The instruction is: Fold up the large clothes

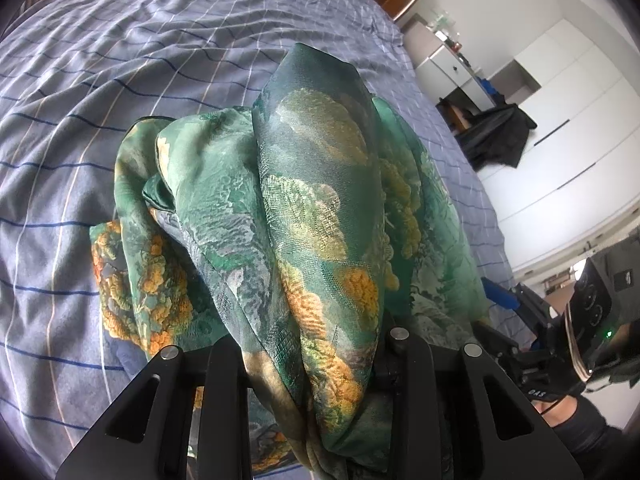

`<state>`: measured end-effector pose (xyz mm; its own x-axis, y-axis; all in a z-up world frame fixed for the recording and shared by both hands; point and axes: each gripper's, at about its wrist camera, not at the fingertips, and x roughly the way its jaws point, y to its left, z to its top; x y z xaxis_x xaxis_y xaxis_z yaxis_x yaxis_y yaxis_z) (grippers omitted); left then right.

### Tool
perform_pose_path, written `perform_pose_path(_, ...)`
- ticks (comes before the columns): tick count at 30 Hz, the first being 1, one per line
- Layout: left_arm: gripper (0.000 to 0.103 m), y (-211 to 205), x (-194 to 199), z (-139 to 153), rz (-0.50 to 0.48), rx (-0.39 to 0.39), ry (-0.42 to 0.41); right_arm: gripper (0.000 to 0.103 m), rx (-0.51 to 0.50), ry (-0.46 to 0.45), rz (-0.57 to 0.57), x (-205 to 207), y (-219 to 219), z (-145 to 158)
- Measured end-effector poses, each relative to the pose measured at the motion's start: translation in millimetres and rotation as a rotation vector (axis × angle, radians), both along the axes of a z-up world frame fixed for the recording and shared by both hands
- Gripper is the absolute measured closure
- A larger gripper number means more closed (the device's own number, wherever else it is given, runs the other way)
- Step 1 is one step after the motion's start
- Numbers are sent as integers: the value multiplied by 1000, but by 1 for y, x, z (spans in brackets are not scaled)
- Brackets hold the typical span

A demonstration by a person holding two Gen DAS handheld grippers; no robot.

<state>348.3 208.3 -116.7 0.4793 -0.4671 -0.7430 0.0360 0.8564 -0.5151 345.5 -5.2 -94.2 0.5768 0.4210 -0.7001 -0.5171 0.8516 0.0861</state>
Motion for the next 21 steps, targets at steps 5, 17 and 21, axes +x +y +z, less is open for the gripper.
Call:
perform_pose_path(5, 73, 0, 0, -3, 0, -1, 8, 37, -8, -11, 4, -1, 1, 0)
perform_pose_path(17, 72, -2, 1, -4, 4, 1, 12, 37, -21, -29, 20, -5, 5, 1)
perform_pose_path(21, 72, -2, 1, -4, 10, -2, 20, 37, -24, -30, 22, -7, 6, 2)
